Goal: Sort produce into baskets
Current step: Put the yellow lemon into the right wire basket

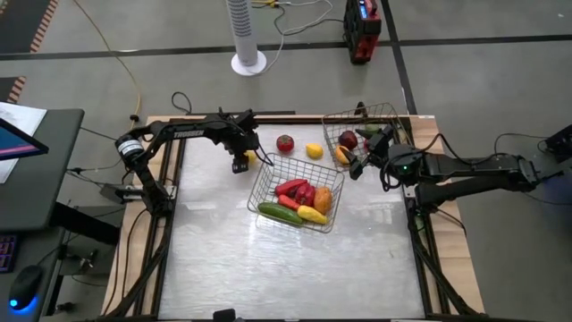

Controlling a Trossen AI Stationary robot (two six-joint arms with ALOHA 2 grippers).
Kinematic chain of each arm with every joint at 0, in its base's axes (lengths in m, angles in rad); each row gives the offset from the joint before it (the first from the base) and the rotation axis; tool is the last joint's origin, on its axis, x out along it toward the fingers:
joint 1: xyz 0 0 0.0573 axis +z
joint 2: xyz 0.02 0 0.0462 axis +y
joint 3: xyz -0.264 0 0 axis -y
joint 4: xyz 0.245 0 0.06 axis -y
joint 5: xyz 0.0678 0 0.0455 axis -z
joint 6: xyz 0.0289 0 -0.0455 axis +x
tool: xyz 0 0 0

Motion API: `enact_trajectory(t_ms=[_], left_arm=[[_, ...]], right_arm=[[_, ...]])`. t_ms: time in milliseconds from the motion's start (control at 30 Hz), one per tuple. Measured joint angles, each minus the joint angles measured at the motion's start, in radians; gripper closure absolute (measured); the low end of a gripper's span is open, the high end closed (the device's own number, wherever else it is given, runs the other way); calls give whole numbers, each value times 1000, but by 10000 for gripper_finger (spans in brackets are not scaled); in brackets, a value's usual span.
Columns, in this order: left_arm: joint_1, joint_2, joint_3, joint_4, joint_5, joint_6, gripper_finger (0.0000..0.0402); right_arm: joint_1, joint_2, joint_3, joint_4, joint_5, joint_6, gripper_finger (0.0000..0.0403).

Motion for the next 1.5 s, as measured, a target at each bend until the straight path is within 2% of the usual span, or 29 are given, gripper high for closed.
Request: enact_trajectory(t_ms=[133,367,600,800,1100,1267,1500], left_arm=[[0,0,0,3,-10,9,232],[-2,-8,7,-6,-36,26,237],[-2,-99,52,15,-47,21,238],[-16,-142,59,255,-45,-90,238],[-68,-81,59,607,163,-209,238],[-98,-36,111,649,187,-236,239],[-139,57,246,661,188,-265,239]], right_arm=[[0,0,0,0,0,-1,14],[0,0,0,0,0,-7,14],[0,0,0,0,0,-8,14],[0,0,0,31,0,-9,14],[0,0,0,37,0,-8,14],[0,0,0,37,0,-8,14],[0,0,0,37,0,-8,14]])
